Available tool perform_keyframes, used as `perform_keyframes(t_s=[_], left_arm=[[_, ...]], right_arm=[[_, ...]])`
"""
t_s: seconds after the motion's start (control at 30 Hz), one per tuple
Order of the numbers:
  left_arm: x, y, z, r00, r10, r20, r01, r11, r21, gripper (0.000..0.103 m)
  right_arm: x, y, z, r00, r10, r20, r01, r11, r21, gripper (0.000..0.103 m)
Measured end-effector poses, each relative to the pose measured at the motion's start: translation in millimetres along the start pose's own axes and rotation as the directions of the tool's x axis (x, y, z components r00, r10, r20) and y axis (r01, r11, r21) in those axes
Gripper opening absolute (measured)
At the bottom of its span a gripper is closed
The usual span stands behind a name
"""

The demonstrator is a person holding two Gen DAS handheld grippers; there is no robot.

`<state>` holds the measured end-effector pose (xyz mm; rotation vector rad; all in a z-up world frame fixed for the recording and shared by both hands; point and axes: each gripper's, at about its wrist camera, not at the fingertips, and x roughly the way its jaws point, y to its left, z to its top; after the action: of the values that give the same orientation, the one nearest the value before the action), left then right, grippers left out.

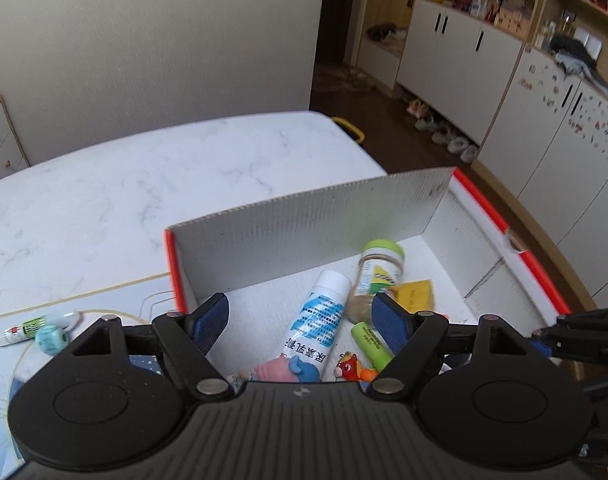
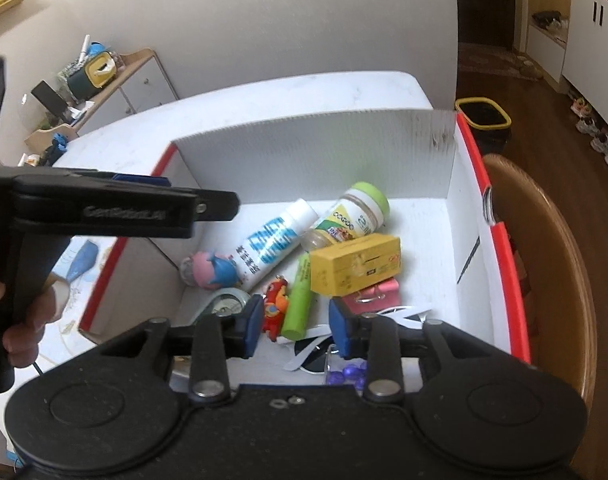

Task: Organize rigid objects
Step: 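Lower the pig figure and marker into the box and open both grippers, then withdraw both grippers from the box toward the glue pen and teal sharpener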

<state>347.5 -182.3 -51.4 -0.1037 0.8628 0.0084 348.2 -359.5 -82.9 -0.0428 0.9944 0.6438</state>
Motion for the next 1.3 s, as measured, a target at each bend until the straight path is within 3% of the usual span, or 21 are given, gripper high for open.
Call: perform_keyframes(t_s=[0.13,0.3,0.43,0.6,0.7,0.9,1.1,1.2,1.3], left_arm=[[-23.4,4.7,-6.4,0.999,-0.017,0.037,0.017,1.000,-0.018,0.079],[-45.6,12.8,-16.4,0.997,-0.022,0.077,0.025,0.999,-0.038,0.080],[-59.6,22.5,-26.3,0.995,-0.021,0.097,0.027,0.998,-0.057,0.081],[-79.0,40.5,-39.9,0.992,-0.022,0.126,0.031,0.997,-0.071,0.081],[-87.6,52.7,-46.0,0.990,-0.028,0.136,0.037,0.997,-0.063,0.082],[-100.2,85.9,-58.0,0.987,-0.064,0.147,0.072,0.996,-0.055,0.085],[-111.5,122.8,-68.2,0.981,-0.110,0.160,0.113,0.993,-0.010,0.093],[-112.4,141.4,-69.2,0.978,-0.131,0.161,0.130,0.991,0.019,0.103],[-111.7,159.3,-69.1,0.976,-0.133,0.172,0.127,0.991,0.044,0.103]], right_arm=[[-8.8,4.5,0.8,1.000,0.009,0.023,-0.009,1.000,-0.014,0.045],[-17.8,12.9,2.0,0.999,0.017,0.042,-0.016,0.999,-0.033,0.048],[-26.0,22.6,1.5,0.998,0.020,0.060,-0.017,0.999,-0.050,0.060],[-34.8,36.4,0.5,0.997,0.025,0.077,-0.021,0.998,-0.058,0.064],[-40.2,47.4,0.1,0.995,0.018,0.095,-0.013,0.998,-0.060,0.074],[-48.1,69.7,-3.6,0.991,0.001,0.133,0.001,1.000,-0.014,0.083],[-57.7,97.8,-16.6,0.982,-0.051,0.183,0.041,0.997,0.059,0.089],[-63.6,113.9,-25.3,0.973,-0.087,0.214,0.067,0.993,0.098,0.093],[-68.1,128.7,-33.1,0.963,-0.116,0.242,0.082,0.986,0.143,0.096]])
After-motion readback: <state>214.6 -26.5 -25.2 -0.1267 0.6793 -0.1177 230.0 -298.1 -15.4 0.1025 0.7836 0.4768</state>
